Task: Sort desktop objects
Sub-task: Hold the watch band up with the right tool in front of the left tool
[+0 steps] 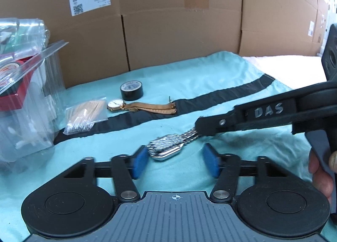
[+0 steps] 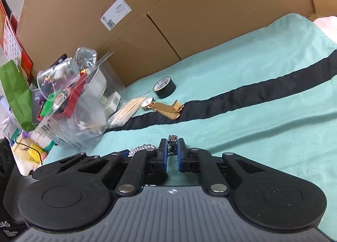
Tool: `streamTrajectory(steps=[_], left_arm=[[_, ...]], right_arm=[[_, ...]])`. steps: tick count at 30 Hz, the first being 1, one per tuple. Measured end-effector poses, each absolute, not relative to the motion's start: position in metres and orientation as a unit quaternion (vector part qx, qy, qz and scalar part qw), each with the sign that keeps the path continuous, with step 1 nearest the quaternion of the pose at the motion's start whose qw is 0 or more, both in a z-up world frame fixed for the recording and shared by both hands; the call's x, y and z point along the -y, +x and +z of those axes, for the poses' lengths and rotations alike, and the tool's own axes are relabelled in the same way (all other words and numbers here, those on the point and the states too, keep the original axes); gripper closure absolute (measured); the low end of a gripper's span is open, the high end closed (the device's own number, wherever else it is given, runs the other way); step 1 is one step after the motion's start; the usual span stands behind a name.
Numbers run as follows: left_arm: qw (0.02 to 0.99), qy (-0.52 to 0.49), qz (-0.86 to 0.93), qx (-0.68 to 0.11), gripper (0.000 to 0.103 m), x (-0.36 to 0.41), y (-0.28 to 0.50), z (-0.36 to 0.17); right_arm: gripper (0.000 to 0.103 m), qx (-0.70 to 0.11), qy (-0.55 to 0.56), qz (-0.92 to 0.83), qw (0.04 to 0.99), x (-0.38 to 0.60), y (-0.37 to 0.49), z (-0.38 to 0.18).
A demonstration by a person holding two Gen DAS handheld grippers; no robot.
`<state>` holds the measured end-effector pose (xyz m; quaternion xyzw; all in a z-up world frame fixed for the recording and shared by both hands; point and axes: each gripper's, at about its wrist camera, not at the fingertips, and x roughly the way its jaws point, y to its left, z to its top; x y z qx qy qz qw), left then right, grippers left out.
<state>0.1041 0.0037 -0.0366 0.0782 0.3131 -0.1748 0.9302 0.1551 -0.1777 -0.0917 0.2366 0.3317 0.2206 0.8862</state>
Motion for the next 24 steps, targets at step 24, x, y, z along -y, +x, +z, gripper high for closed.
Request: streamTrajectory(steps=[24], left_arm=[[0.913, 0.175, -0.231, -0.287, 0.028, 0.007, 0.121, -0.034]], right_arm=[[0.091, -0.342, 0.221, 0.231, 0.884, 0.170, 0.162, -0.092]])
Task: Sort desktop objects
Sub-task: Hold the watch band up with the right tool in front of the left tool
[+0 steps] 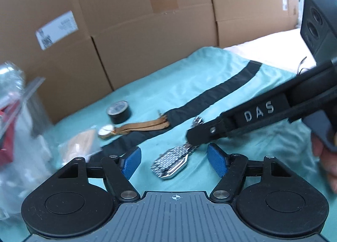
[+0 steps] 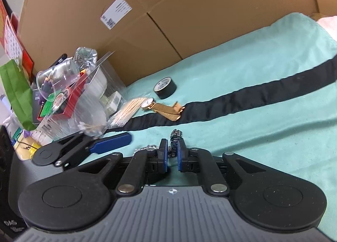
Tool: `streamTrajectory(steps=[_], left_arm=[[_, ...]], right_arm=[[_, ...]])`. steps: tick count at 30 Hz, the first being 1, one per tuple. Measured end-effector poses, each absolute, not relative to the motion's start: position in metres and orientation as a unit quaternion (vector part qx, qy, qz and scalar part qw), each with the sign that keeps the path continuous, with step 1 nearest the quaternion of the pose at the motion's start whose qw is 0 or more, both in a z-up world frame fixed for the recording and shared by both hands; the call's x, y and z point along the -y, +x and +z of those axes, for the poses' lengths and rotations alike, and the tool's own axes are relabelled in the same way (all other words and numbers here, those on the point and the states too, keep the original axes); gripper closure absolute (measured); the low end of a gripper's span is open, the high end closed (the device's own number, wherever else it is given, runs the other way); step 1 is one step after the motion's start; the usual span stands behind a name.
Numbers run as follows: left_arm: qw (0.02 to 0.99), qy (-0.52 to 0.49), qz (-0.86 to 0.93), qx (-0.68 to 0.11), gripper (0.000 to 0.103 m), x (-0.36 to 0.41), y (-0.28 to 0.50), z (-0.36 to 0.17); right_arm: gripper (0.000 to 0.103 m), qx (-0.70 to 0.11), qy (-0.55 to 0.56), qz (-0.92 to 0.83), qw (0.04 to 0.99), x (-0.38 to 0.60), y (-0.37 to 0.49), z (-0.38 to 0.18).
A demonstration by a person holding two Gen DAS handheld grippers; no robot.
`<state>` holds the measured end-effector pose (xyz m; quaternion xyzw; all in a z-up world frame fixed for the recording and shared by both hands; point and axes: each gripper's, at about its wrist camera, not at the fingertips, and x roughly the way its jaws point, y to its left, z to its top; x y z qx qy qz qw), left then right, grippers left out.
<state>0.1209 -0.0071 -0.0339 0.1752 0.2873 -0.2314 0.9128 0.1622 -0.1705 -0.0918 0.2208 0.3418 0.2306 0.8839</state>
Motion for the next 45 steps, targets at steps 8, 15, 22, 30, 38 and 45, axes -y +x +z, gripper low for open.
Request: streamTrajectory(steps=[8, 15, 22, 30, 38, 45], left_arm=[[0.906, 0.181, -0.246, -0.293, 0.075, 0.009, 0.111, -0.033], [0.919, 0.219, -0.196, -0.264, 0.080, 0.026, 0.094, -0.038], [0.921, 0.229, -0.184, -0.257, 0.082, 0.031, 0.086, -0.037], [0.921, 0.224, -0.183, -0.261, 0.084, 0.031, 0.079, -0.036], [0.923, 0.212, -0.182, -0.263, 0.084, 0.028, 0.076, -0.037], [0.924, 0.204, -0.187, -0.265, 0.084, 0.025, 0.077, -0.036]], right_arm=[[0.089, -0.340, 0.219, 0.225, 0.886, 0.171, 0.163, -0.090], [0.089, -0.332, 0.162, 0.218, 0.903, 0.158, 0.158, -0.086], [0.094, -0.328, 0.164, 0.215, 0.905, 0.161, 0.154, -0.083], [0.094, -0.336, 0.161, 0.207, 0.904, 0.161, 0.152, -0.080], [0.085, -0.344, 0.174, 0.210, 0.898, 0.161, 0.154, -0.083], [0.060, -0.330, 0.166, 0.244, 0.896, 0.153, 0.166, -0.083]])
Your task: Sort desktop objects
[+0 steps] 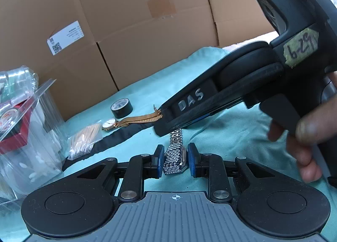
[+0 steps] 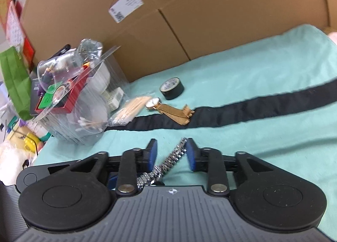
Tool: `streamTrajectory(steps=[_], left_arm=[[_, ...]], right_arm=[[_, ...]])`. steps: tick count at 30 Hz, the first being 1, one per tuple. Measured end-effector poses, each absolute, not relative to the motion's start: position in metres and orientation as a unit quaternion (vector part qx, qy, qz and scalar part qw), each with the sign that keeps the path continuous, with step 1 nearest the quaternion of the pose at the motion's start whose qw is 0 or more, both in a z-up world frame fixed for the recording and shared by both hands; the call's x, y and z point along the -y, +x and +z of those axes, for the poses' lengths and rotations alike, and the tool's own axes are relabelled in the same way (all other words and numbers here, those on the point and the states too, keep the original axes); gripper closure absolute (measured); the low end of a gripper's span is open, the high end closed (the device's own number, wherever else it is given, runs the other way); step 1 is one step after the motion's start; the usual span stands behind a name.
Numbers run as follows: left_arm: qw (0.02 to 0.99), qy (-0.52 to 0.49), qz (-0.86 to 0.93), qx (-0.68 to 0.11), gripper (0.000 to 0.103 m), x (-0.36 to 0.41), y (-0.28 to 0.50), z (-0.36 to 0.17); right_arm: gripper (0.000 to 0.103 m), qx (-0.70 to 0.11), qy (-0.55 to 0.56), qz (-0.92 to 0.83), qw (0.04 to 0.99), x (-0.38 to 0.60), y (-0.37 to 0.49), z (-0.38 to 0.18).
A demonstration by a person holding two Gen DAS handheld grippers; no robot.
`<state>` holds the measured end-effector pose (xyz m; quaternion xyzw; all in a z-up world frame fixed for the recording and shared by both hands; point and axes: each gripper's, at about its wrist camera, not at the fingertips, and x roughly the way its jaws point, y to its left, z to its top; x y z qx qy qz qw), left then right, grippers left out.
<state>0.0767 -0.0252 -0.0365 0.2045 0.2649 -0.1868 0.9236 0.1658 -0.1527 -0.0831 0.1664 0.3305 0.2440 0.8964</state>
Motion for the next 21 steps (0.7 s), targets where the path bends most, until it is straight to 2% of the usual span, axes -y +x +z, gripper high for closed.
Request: streamTrajectory(steps=[1, 2, 4, 6, 7, 8, 9, 10, 15, 16, 21], left_arm=[[0.924, 0.204, -0.187, -0.265, 0.084, 0.025, 0.077, -0.036], [0.924, 0.202, -0.188, -0.266, 0.084, 0.024, 0.077, -0.036], [0.924, 0.201, -0.188, -0.266, 0.084, 0.024, 0.077, -0.036], [0.924, 0.202, -0.188, -0.266, 0.084, 0.024, 0.078, -0.036], [0.924, 0.202, -0.188, -0.266, 0.084, 0.024, 0.078, -0.036], [0.924, 0.202, -0.188, -0.266, 0.084, 0.024, 0.078, -0.036], [0.924, 0.202, -0.188, -0.266, 0.084, 0.024, 0.078, -0.037], [0.924, 0.202, -0.188, -0.266, 0.083, 0.024, 0.078, -0.037], [0.924, 0.200, -0.187, -0.266, 0.083, 0.023, 0.078, -0.036], [0.925, 0.199, -0.186, -0.266, 0.084, 0.023, 0.078, -0.036], [0.926, 0.195, -0.185, -0.265, 0.086, 0.024, 0.077, -0.034]], right_arm=[[0.051, -0.326, 0.152, 0.253, 0.898, 0.149, 0.164, -0.082], [0.049, -0.324, 0.138, 0.257, 0.900, 0.145, 0.162, -0.081], [0.046, -0.325, 0.123, 0.253, 0.903, 0.140, 0.162, -0.079], [0.048, -0.327, 0.103, 0.247, 0.906, 0.135, 0.163, -0.077], [0.056, -0.330, 0.098, 0.238, 0.908, 0.134, 0.164, -0.076], [0.073, -0.332, 0.085, 0.225, 0.912, 0.133, 0.165, -0.075], [0.085, -0.332, 0.063, 0.210, 0.917, 0.131, 0.165, -0.074], [0.088, -0.330, 0.048, 0.211, 0.919, 0.131, 0.165, -0.074], [0.092, -0.319, 0.023, 0.209, 0.924, 0.129, 0.158, -0.073], [0.099, -0.313, 0.011, 0.205, 0.927, 0.127, 0.154, -0.071], [0.100, -0.304, 0.016, 0.205, 0.930, 0.128, 0.145, -0.065]])
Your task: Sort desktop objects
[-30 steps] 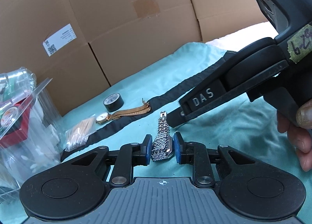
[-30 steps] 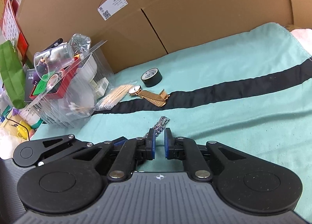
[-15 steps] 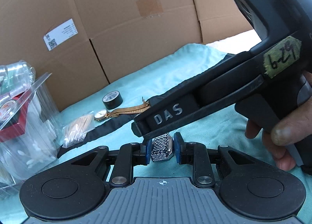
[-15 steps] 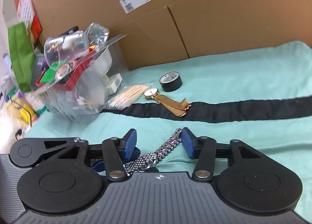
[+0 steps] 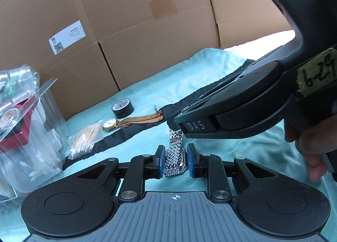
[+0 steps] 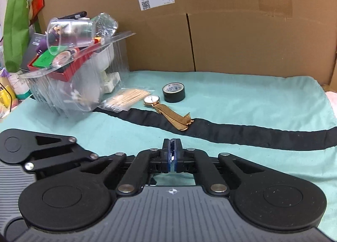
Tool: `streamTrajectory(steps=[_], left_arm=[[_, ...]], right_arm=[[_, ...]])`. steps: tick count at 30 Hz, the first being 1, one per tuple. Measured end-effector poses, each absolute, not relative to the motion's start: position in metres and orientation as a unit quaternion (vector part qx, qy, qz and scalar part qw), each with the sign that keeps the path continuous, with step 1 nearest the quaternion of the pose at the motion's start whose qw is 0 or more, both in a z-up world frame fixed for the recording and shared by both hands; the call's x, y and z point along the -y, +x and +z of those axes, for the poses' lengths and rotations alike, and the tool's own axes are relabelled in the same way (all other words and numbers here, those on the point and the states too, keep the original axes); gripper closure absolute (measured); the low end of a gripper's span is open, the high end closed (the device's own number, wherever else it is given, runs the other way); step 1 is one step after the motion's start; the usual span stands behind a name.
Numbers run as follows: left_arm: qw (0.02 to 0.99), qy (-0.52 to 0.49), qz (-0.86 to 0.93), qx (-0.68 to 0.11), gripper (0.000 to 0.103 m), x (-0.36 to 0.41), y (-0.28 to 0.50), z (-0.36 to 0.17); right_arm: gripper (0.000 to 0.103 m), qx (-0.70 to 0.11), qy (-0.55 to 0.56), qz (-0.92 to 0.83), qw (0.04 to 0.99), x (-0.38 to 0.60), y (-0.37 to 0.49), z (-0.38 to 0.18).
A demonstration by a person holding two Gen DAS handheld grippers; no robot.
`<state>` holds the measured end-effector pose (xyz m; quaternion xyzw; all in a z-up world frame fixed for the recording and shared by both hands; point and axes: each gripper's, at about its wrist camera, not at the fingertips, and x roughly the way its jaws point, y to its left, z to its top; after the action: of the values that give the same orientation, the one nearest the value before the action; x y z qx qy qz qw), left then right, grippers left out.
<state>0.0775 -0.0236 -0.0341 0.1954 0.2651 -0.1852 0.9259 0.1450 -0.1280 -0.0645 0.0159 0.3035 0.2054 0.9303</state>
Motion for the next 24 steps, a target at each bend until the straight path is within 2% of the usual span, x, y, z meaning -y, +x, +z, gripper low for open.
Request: streamTrajectory(steps=[1, 9, 16, 19, 21, 22, 24], left_arm=[[0.926, 0.193, -0.186, -0.264, 0.087, 0.023, 0.077, -0.033], [0.931, 0.193, -0.182, -0.252, 0.087, 0.022, 0.066, -0.024], [0.931, 0.198, -0.177, -0.252, 0.087, 0.018, 0.058, -0.023], [0.931, 0.198, -0.176, -0.250, 0.087, 0.015, 0.055, -0.022], [0.933, 0.196, -0.176, -0.246, 0.088, 0.013, 0.052, -0.021], [0.934, 0.194, -0.174, -0.243, 0.096, 0.011, 0.052, -0.020], [0.935, 0.194, -0.173, -0.241, 0.103, 0.010, 0.052, -0.018]], right_arm=[[0.103, -0.303, 0.016, 0.206, 0.930, 0.128, 0.144, -0.063], [0.103, -0.280, 0.042, 0.204, 0.937, 0.136, 0.130, -0.047], [0.103, -0.299, 0.059, 0.206, 0.930, 0.140, 0.127, -0.051], [0.103, -0.317, 0.109, 0.218, 0.916, 0.148, 0.125, -0.058], [0.099, -0.346, 0.178, 0.239, 0.890, 0.158, 0.129, -0.066], [0.098, -0.361, 0.213, 0.248, 0.873, 0.163, 0.132, -0.071], [0.096, -0.381, 0.275, 0.251, 0.846, 0.172, 0.135, -0.081]])
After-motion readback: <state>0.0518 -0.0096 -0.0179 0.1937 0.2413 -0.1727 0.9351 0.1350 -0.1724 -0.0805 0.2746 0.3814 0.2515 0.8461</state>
